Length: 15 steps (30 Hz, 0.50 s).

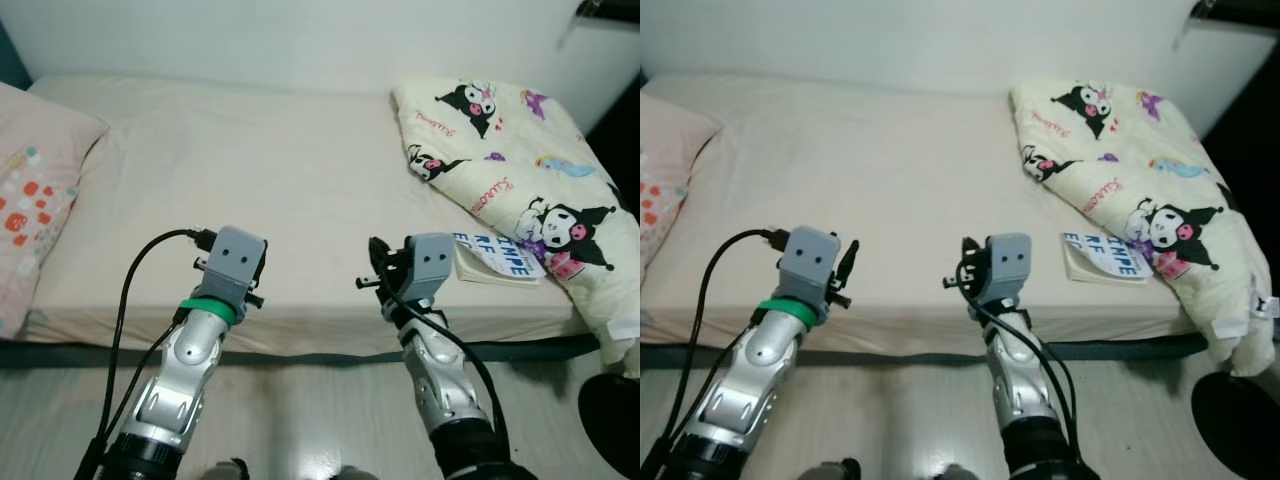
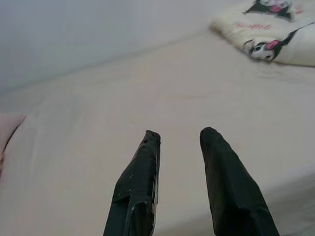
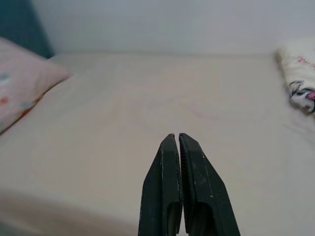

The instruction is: Clean up the room

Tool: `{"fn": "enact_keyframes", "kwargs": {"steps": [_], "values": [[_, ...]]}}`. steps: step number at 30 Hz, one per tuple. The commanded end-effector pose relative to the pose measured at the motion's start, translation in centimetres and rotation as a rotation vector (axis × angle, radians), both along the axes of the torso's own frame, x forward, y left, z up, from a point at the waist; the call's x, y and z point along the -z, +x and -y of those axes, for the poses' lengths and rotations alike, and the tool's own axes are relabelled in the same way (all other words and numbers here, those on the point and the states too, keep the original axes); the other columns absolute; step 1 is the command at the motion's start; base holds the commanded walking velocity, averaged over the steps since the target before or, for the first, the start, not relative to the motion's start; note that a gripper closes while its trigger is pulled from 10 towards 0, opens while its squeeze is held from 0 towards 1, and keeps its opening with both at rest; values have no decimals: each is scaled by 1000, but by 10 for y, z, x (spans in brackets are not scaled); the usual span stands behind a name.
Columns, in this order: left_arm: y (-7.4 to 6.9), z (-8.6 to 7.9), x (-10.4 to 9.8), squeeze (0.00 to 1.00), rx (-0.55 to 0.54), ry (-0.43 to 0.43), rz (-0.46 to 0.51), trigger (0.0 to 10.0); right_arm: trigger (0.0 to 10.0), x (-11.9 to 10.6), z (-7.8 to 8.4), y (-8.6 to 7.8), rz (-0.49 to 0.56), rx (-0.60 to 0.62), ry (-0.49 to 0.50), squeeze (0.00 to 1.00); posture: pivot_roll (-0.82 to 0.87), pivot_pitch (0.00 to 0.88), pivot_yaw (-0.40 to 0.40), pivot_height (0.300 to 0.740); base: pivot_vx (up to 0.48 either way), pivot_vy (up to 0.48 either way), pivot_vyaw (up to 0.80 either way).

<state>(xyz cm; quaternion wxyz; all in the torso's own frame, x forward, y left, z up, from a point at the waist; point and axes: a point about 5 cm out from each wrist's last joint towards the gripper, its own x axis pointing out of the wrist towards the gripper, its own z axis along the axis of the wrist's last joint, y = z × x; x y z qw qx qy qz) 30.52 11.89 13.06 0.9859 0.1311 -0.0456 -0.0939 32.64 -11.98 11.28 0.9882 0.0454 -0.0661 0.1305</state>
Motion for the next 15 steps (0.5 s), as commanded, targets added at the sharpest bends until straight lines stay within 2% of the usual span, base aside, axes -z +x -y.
{"fn": "enact_keyframes", "kwargs": {"steps": [1, 15], "values": [[-1, 3, 4, 0, 13, 5, -20, 10000, 10000, 3, 5, -1, -13, 19, 3, 0, 76, 67, -16, 731, 0, -465, 0], [-1, 3, 5, 0, 13, 5, -25, 10000, 10000, 4, 4, -2, -17, 18, 7, 0, 76, 71, -13, 731, 0, -463, 0]]}}
